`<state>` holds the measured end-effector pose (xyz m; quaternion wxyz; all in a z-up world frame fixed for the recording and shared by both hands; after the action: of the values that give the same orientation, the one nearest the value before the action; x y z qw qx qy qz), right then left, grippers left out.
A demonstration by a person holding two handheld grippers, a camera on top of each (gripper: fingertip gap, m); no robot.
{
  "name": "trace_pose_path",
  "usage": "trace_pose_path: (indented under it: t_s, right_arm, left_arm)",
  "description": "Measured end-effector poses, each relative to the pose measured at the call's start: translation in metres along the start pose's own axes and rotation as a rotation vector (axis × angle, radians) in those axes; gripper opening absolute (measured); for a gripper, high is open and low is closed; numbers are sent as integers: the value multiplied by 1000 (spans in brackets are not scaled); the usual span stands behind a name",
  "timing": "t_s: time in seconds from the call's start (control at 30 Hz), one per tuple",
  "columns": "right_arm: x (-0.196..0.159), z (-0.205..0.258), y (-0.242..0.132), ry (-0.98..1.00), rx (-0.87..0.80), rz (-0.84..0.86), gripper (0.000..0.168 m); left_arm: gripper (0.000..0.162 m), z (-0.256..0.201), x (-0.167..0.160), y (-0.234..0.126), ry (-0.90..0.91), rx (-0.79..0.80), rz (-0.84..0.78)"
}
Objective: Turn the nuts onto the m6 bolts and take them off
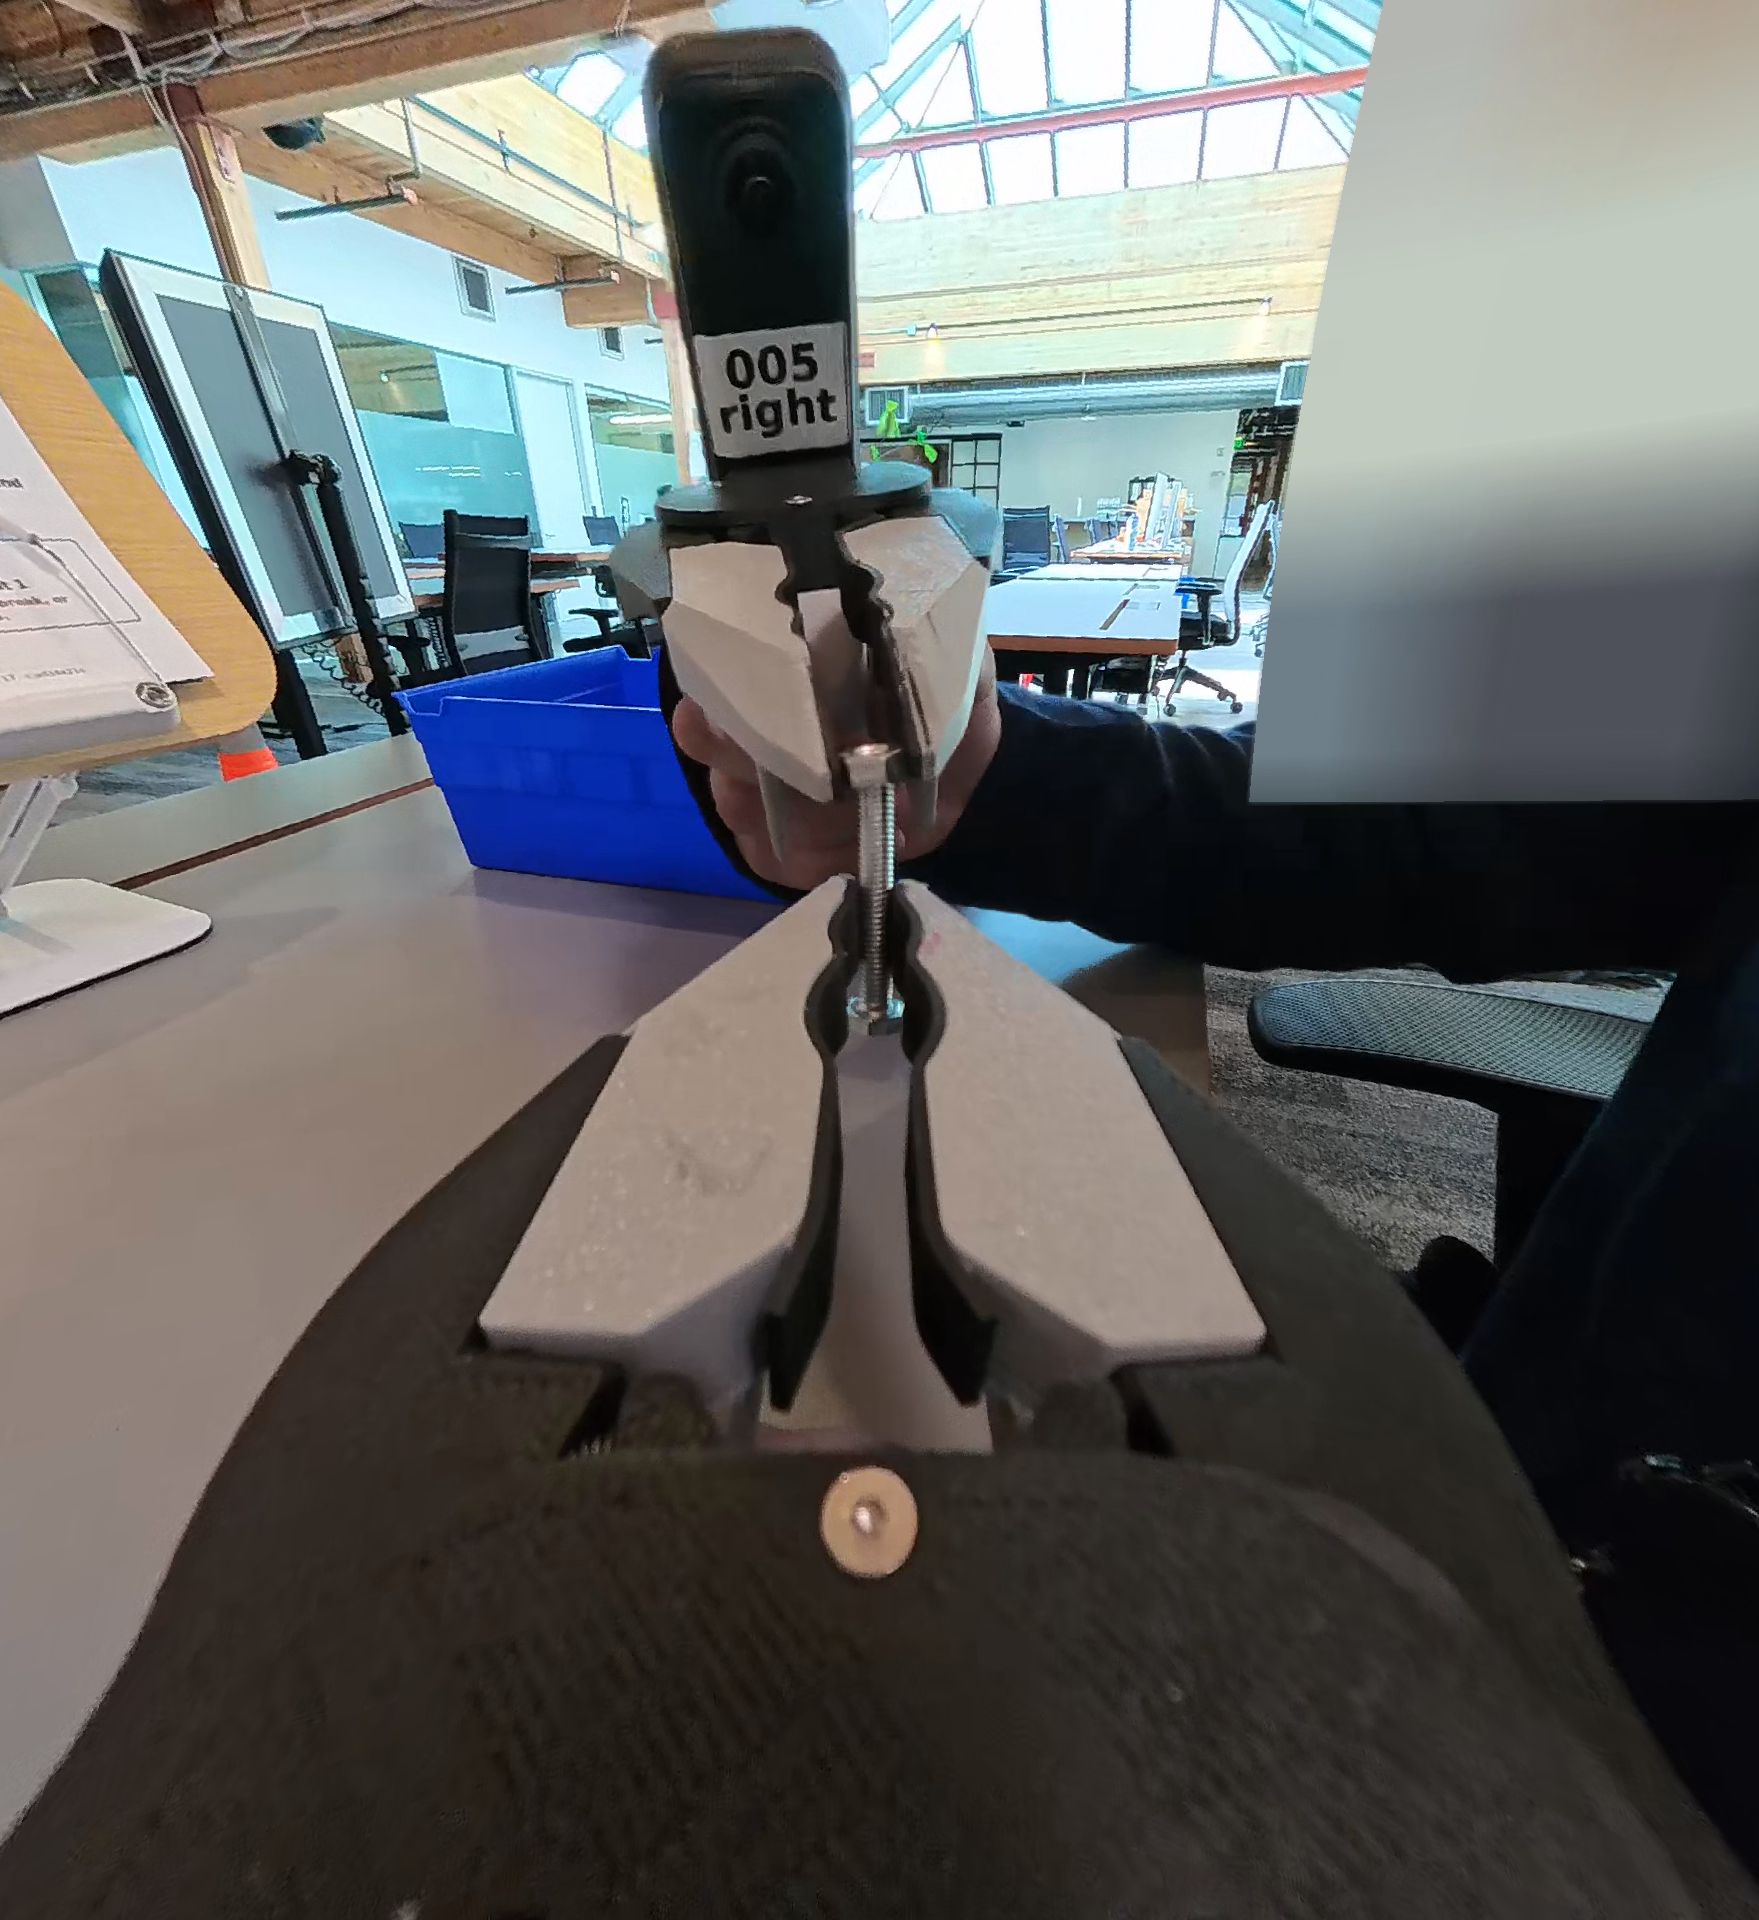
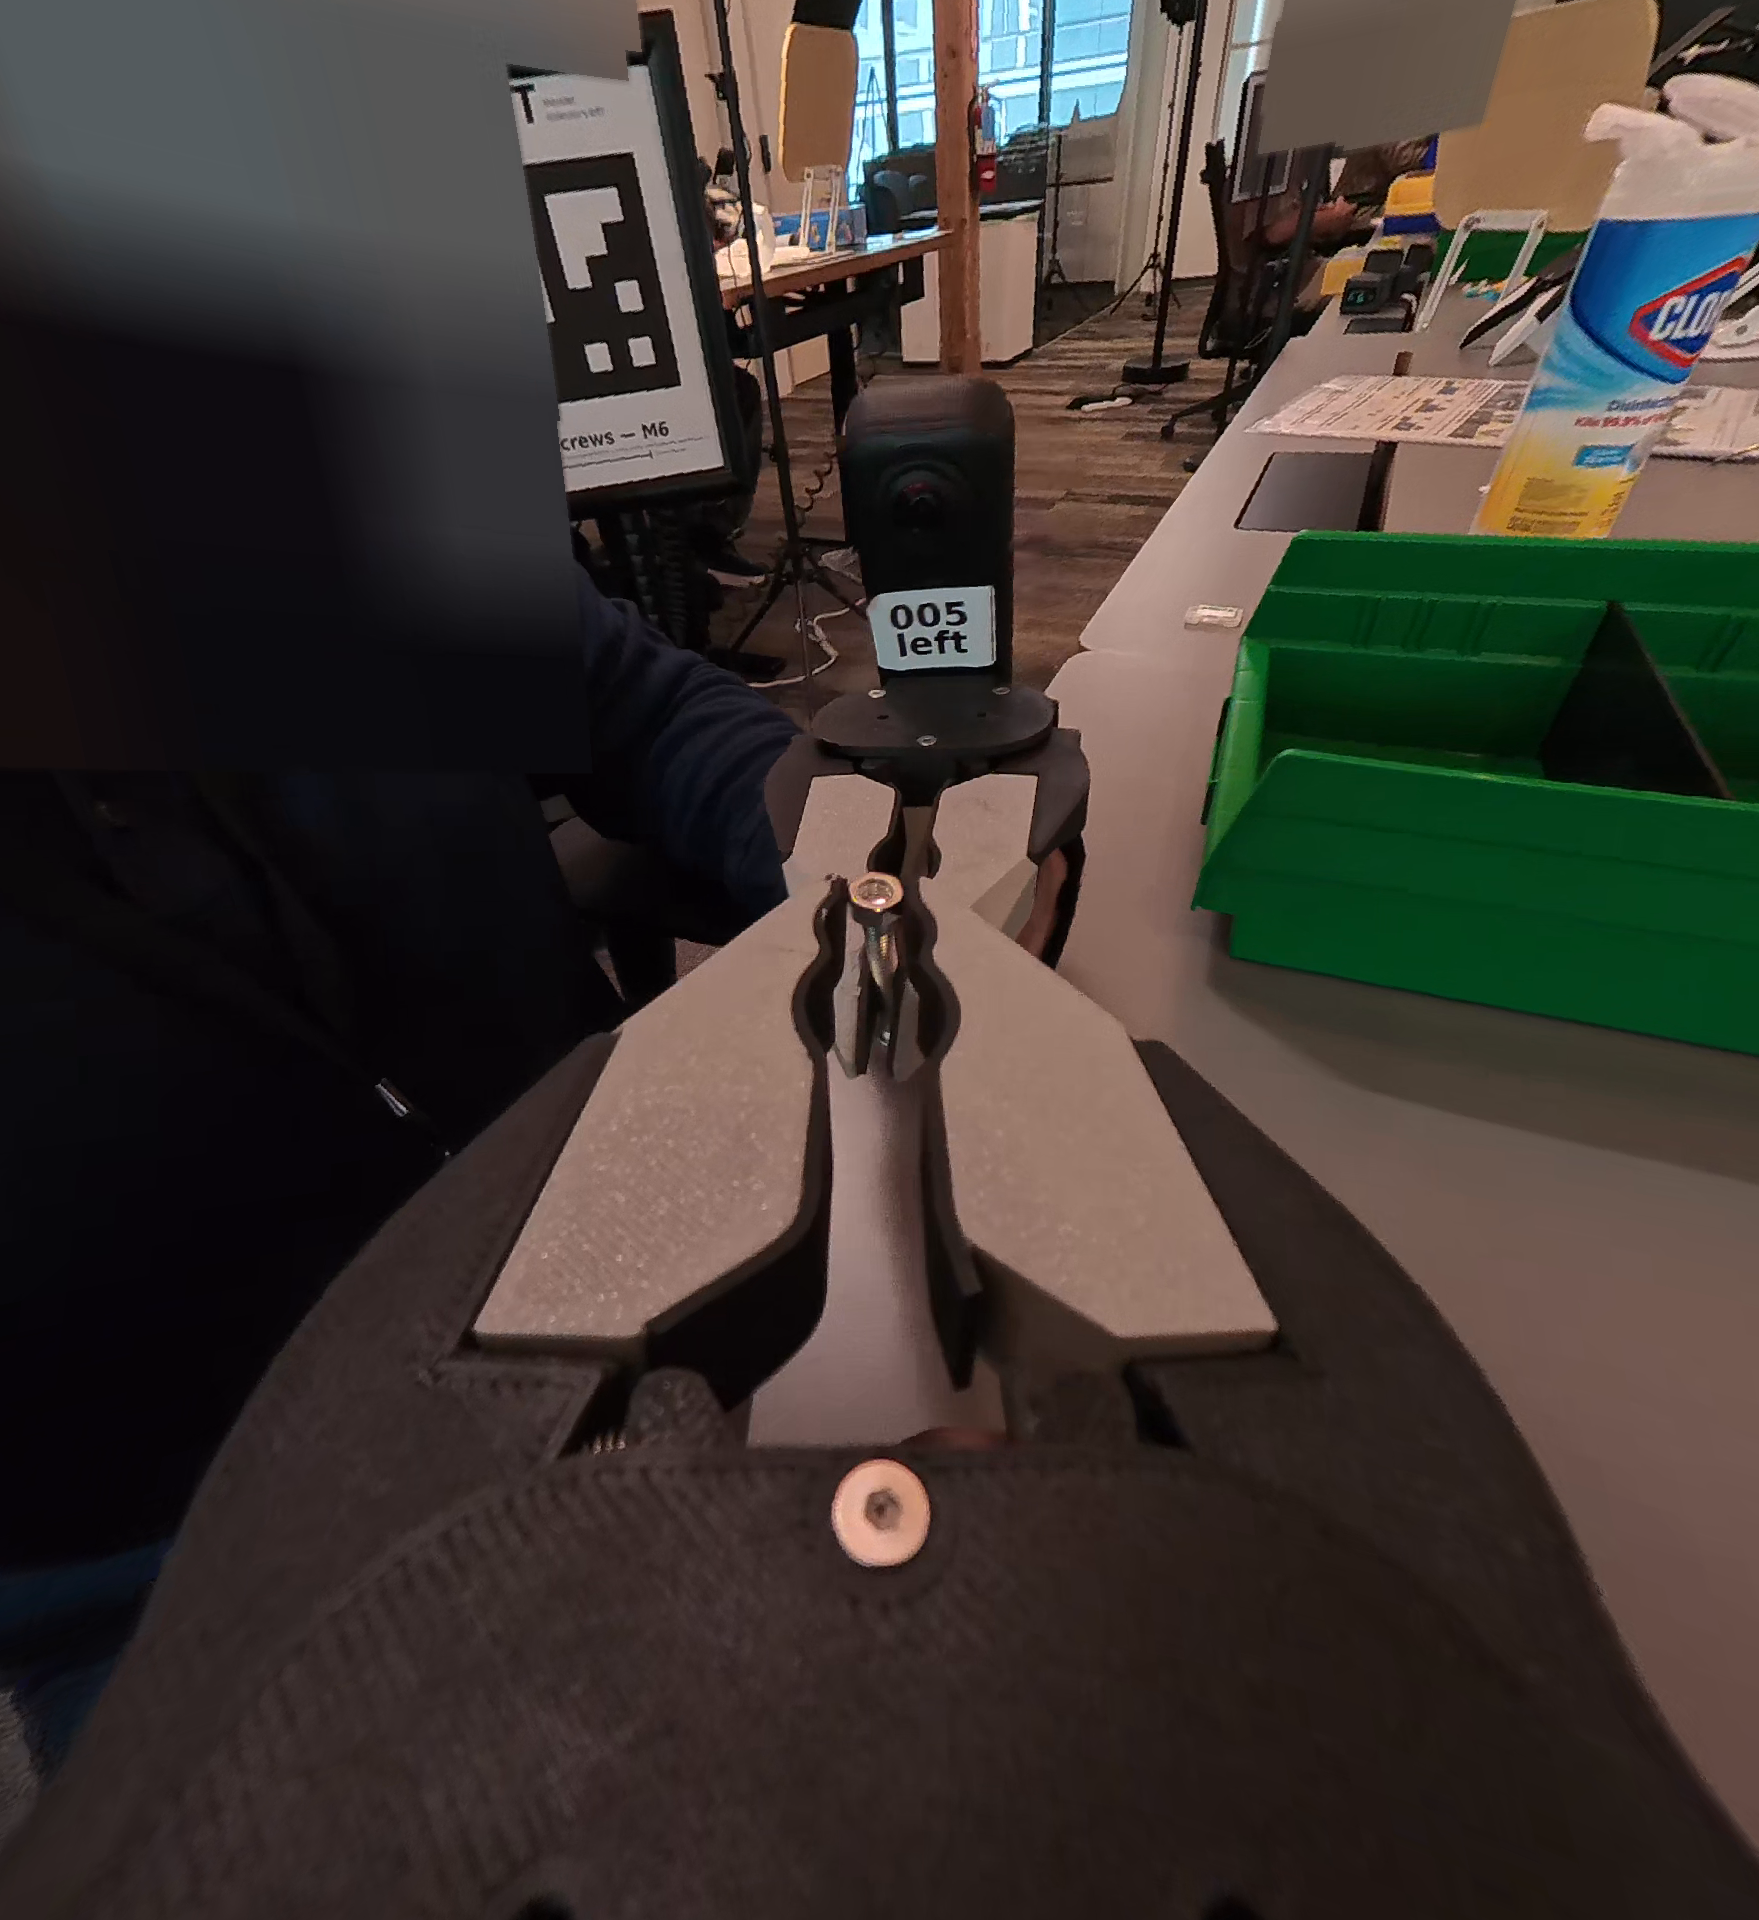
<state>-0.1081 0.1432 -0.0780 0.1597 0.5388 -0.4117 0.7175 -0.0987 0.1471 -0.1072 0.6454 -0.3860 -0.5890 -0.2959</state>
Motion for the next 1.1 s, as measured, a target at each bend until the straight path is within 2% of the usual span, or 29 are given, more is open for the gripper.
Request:
trace_pose_path:
  t_s: [0.3,0.57,0.87,1.1]
  right_arm:
    - [0,1,0,10,-49,-69,7]
    - [-5,-5,-2,92,-115,38,7]
    - [-8,0,-1,110,-112,166,7]
    - [-7,1,1,129,-100,172,7]
  left_arm:
    - [2,1,1,0,13,40,-7]
    - [2,8,-4,3,29,105,42]
    - [2,2,-7,7,46,72,75]
    - [2,0,-7,6,22,31,70]
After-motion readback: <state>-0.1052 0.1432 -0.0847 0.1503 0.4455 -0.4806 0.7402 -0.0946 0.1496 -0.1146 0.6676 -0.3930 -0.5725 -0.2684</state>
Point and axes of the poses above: each gripper's, where its closed fingertips meet, y out along the fingers, x out of its top, z = x × y across the jaws, the point moved 1 cm from there along -y, back along the fingers, and after that the axes turned 14 degrees about z, right-handed, at the moved point
